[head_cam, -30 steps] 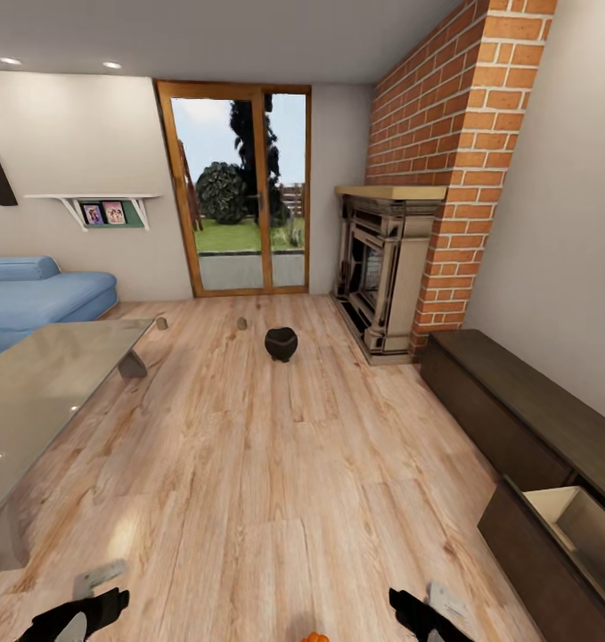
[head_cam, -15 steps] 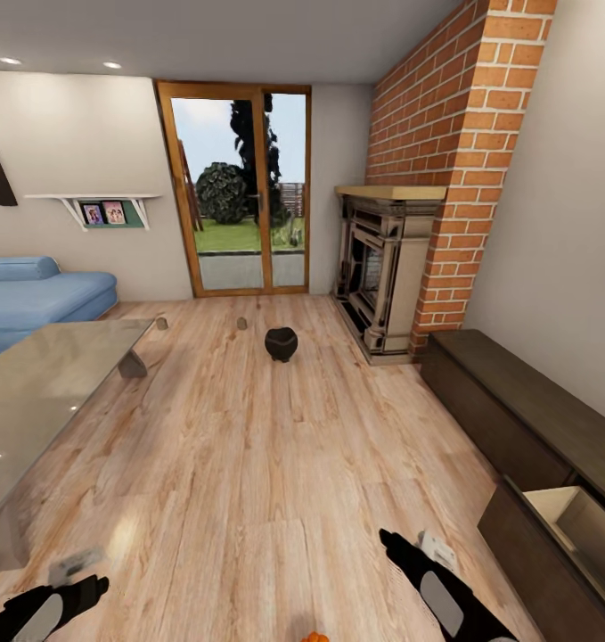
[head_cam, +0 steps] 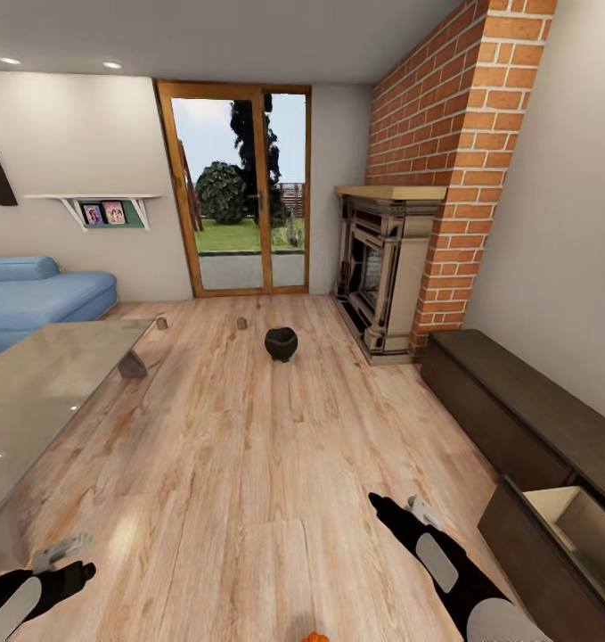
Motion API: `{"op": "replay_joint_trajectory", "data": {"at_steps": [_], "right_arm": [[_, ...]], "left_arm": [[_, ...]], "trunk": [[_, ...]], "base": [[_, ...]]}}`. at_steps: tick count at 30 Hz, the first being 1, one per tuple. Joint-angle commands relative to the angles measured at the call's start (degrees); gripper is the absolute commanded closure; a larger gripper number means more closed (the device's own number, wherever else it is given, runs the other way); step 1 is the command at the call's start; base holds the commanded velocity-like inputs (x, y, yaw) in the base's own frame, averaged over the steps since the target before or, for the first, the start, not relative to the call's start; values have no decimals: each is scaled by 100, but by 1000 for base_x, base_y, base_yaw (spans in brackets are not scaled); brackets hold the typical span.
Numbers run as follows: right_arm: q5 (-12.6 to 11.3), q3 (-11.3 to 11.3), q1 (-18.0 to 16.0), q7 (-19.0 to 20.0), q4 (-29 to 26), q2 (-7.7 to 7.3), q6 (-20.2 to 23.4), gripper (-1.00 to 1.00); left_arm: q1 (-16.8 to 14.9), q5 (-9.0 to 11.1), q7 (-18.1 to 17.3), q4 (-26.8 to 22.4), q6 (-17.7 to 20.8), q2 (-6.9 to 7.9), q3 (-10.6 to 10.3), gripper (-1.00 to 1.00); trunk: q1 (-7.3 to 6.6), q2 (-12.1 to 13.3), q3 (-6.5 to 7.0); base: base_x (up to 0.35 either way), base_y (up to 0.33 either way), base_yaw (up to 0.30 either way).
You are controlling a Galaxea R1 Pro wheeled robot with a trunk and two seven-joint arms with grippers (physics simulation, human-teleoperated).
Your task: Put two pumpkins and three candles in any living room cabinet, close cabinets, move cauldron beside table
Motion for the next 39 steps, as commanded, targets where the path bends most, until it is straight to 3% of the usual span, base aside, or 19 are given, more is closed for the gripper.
{"op": "replay_joint_trajectory", "data": {"at_steps": [1, 7, 8, 9, 10, 15, 26, 33, 39], "right_arm": [[-33, -22, -2, 49, -6, 3, 63, -100], [97, 108, 129, -18, 14, 49, -4, -100], [209, 282, 453, -688, -6, 48, -1082, -100], [199, 287, 460, -711, -18, 45, -1116, -100], [180, 252, 437, -683, -49, 46, -1146, -100], [182, 251, 440, -683, -50, 46, -1306, -100], [180, 243, 386, -442, -50, 39, -1284, -100], [181, 255, 385, -421, -50, 45, -1116, -100], [180, 243, 384, -425, -113, 23, -923, -100]], "left_arm": [[-4, 94, 55, -43, 35, 36, -33, -100], [-133, 297, -75, -42, 225, -95, -156, -100], [-176, 4325, -2839, 865, 3074, -474, -164, -100], [-180, 4327, -2896, 939, 3072, -481, -171, -100], [-182, 3900, -2779, 961, 2978, -447, -156, -100], [-172, 4038, -2852, 1121, 2991, -408, -153, -100], [-165, 4012, -2811, 1174, 2987, -447, -152, -100], [-306, 3811, -2606, 956, 2910, -477, -158, -100], [-482, 3657, -2414, 762, 2741, -615, -158, -100]], "trunk": [[0, -4, -6], [0, -4, -6], [0, -4, -6], [0, -4, -6], [0, -4, -7], [0, -4, -7], [0, -4, -7], [0, -4, -7], [0, -4, -7]], "base": [[0, 0, 0], [0, 0, 0], [0, 0, 0], [0, 0, 0], [0, 0, 0], [0, 0, 0], [0, 0, 0], [0, 0, 0], [0, 0, 0]]}}
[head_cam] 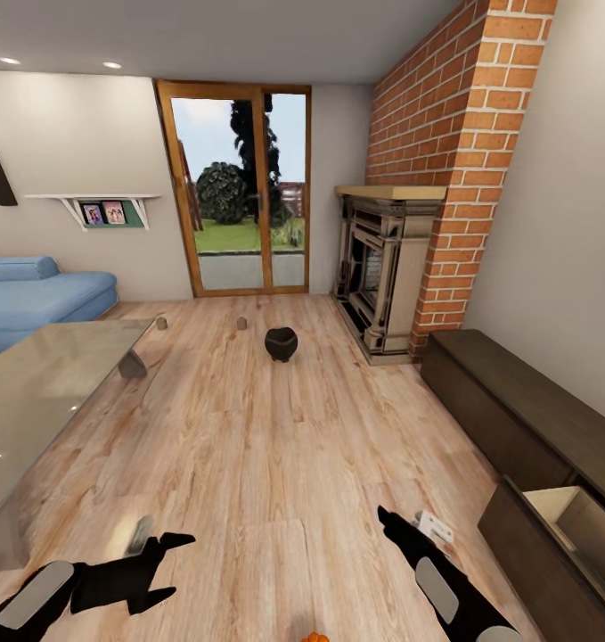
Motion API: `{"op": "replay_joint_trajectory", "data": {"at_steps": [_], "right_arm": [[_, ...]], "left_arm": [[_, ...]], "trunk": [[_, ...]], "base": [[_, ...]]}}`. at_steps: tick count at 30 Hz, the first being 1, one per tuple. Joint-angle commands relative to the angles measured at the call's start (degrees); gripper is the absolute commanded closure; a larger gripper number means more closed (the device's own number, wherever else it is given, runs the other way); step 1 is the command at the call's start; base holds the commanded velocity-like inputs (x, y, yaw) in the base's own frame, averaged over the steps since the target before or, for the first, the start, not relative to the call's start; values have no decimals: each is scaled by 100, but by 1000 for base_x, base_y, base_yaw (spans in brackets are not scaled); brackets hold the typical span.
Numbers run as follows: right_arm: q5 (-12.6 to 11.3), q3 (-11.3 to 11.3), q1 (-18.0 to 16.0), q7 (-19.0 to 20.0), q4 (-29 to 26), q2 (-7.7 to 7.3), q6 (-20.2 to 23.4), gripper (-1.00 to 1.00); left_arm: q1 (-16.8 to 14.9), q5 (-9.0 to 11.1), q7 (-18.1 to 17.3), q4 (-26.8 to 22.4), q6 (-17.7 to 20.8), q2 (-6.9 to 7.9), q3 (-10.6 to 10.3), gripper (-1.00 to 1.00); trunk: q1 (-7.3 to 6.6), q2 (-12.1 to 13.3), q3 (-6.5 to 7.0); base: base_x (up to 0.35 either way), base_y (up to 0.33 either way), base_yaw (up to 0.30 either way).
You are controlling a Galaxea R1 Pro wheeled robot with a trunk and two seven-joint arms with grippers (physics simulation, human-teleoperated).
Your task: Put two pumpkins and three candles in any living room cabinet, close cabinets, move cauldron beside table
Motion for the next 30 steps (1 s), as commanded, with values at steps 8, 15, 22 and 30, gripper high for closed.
{"op": "replay_joint_trajectory", "data": {"at_steps": [8, 15, 22, 30], "right_arm": [[-42, 1, -6, -22, -70, -2, 1330, -100], [-35, 7, -17, -49, -77, -2, 1646, -100], [-4, 9, -20, -65, -77, -2, 1749, -100], [37, 31, -124, -66, -77, 7, 2026, -100]], "left_arm": [[-19, -1064, 2988, -2118, -83, -75, -51, -100], [-19, -1762, 3077, -2345, -75, -119, -65, -100], [-19, -2481, 3210, -2655, -55, -166, -109, -100], [12, -3097, 3202, -3472, 9, -160, -613, -100]], "trunk": [[0, -3, -6], [0, -3, -6], [0, -3, -6], [0, -3, -6]], "base": [[0, 0, 0], [0, 0, 0], [0, 0, 0], [0, 0, 0]]}}
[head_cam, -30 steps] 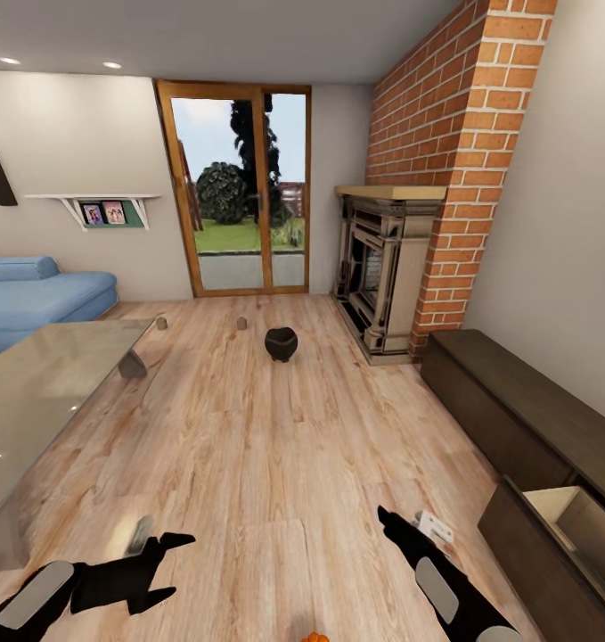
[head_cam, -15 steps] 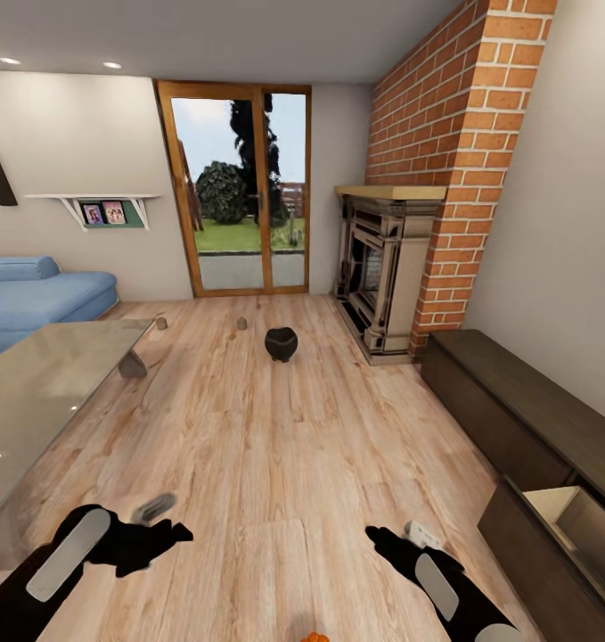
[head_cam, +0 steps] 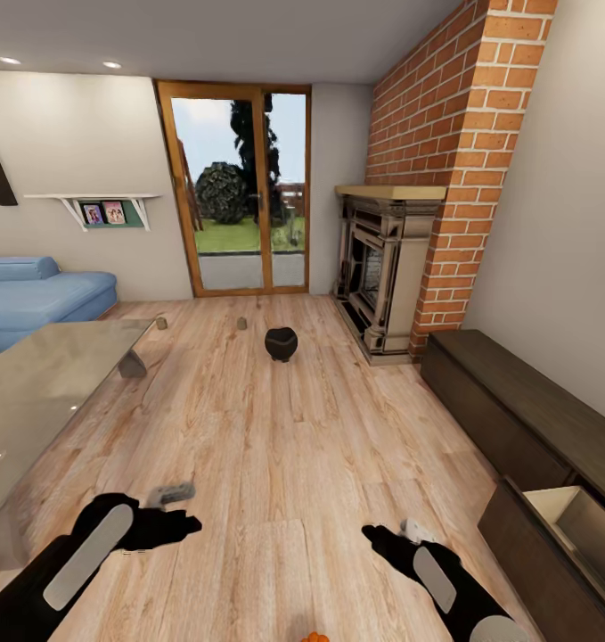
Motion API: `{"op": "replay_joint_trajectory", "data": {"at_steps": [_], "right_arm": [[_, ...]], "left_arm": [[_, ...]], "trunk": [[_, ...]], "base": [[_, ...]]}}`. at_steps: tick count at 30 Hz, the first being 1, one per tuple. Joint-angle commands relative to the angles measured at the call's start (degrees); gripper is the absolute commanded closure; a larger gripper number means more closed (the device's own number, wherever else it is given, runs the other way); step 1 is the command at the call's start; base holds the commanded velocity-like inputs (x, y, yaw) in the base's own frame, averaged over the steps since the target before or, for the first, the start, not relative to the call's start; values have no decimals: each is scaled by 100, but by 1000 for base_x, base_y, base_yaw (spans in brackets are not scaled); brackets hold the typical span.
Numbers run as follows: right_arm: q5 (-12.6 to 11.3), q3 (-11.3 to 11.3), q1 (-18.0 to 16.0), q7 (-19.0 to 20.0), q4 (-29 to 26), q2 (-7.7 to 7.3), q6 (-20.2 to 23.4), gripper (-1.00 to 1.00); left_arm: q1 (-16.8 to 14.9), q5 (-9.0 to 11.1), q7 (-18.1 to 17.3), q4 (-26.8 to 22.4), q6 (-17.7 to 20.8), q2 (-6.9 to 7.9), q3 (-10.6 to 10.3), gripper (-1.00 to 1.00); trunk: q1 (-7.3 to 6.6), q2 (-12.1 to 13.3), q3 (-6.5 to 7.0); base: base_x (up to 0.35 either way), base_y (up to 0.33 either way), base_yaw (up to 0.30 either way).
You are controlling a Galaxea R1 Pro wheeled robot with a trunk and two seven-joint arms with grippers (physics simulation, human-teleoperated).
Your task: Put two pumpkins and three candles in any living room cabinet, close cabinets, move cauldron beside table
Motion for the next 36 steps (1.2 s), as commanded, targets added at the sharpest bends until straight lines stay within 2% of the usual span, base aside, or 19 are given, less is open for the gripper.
{"op": "replay_joint_trajectory", "data": {"at_steps": [1, 3, 11, 14, 17, 20, 22, 28, 36], "right_arm": [[-17, 6, -9, -4, -8, -1, 222, -100], [-13, 7, -38, -5, -8, -1, 429, -100], [-20, 13, -209, -6, 32, -1, 744, -100], [-22, 16, -299, -36, 67, -1, 1078, -100], [-18, 11, -335, -72, 76, -1, 1349, -100], [-20, 9, -343, -80, 80, -1, 1418, -100], [-20, 9, -345, -82, 77, -1, 1432, -100], [-34, 8, -347, -64, 50, -1, 1424, -100], [-31, 15, -347, 12, 6, 14, 1392, -100]], "left_arm": [[6, 67, 60, -87, 5, 6, -29, -100], [13, 86, 55, -143, 7, 5, -28, -100], [37, 144, 11, -365, 16, 12, 19, -100], [47, 417, 7, -418, 16, 24, 23, -100], [51, 914, 13, -449, 16, 80, 24, -100], [51, 1171, 15, -452, 22, 114, 46, -100], [52, 1258, 16, -452, 24, 143, 66, -100], [52, 1429, 16, -452, 77, 177, 128, -100], [52, 1456, 16, -452, 136, 181, 146, -100]], "trunk": [[22, -43, -24], [66, -124, -60], [241, -445, -204], [307, -565, -257], [373, -685, -311], [439, -805, -365], [483, -886, -401], [615, -1126, -509], [791, -1447, -652]], "base": [[0, 0, 0], [0, 0, 0], [0, 0, 0], [0, 0, 0], [0, 0, 0], [0, 0, 0], [0, 0, 0], [-1, 0, 0], [-151, 53, 0]]}}
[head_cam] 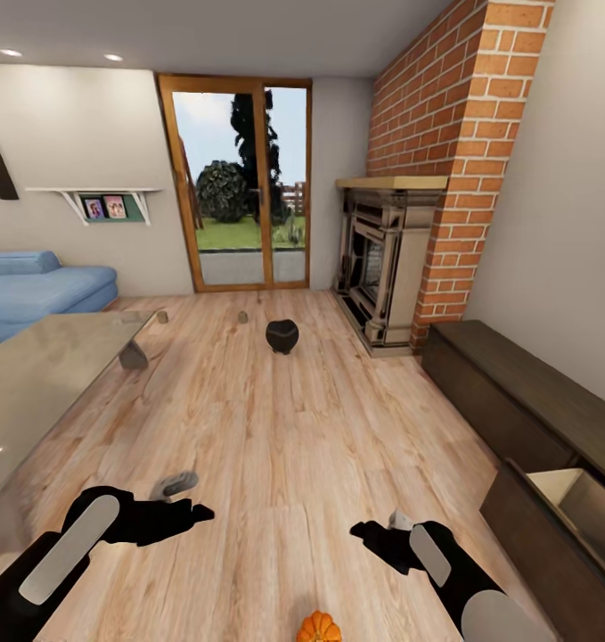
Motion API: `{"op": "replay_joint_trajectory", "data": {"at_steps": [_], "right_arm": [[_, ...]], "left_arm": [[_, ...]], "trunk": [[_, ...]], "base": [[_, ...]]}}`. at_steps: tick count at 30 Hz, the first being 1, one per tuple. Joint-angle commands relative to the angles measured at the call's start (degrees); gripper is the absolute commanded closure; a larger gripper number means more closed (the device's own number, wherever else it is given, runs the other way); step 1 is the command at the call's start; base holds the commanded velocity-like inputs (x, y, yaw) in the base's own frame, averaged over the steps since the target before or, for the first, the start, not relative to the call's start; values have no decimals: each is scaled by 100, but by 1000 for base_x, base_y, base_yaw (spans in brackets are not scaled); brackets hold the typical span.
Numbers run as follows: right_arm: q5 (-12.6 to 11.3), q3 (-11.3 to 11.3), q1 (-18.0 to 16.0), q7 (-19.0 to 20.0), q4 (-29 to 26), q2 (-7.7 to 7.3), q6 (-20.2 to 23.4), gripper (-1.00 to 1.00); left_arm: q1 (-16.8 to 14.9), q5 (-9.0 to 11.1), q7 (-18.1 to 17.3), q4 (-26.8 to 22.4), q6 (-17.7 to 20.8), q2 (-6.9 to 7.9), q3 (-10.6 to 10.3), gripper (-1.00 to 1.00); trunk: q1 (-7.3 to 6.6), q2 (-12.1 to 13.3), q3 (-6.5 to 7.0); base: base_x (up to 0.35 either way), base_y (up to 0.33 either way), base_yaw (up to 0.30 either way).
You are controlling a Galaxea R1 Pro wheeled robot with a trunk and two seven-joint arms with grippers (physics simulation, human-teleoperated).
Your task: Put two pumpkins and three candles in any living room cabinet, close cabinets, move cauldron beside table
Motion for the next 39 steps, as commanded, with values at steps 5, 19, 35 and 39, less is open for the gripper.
{"op": "replay_joint_trajectory", "data": {"at_steps": [5, 19, 35, 39], "right_arm": [[3, 6, -4, 15, -10, 1, 10, -100], [13, 11, -2, 49, -18, 1, -7, -100], [6, 7, -2, 47, -14, -10, -2, -100], [6, 7, -3, 41, -11, -12, -1, -100]], "left_arm": [[-5, 62, 58, 0, 5, 5, -16, -100], [-5, 342, 58, 21, 112, 30, 96, -100], [-1, 366, 58, 21, 137, 31, 149, -100], [1, 366, 58, 21, 135, 31, 149, -100]], "trunk": [[108, -205, -96], [416, -767, -347], [767, -1408, -635], [855, -1569, -706]], "base": [[-57, 24, 0], [-4, 82, 0], [0, 15, 0], [-166, 0, 0]]}}
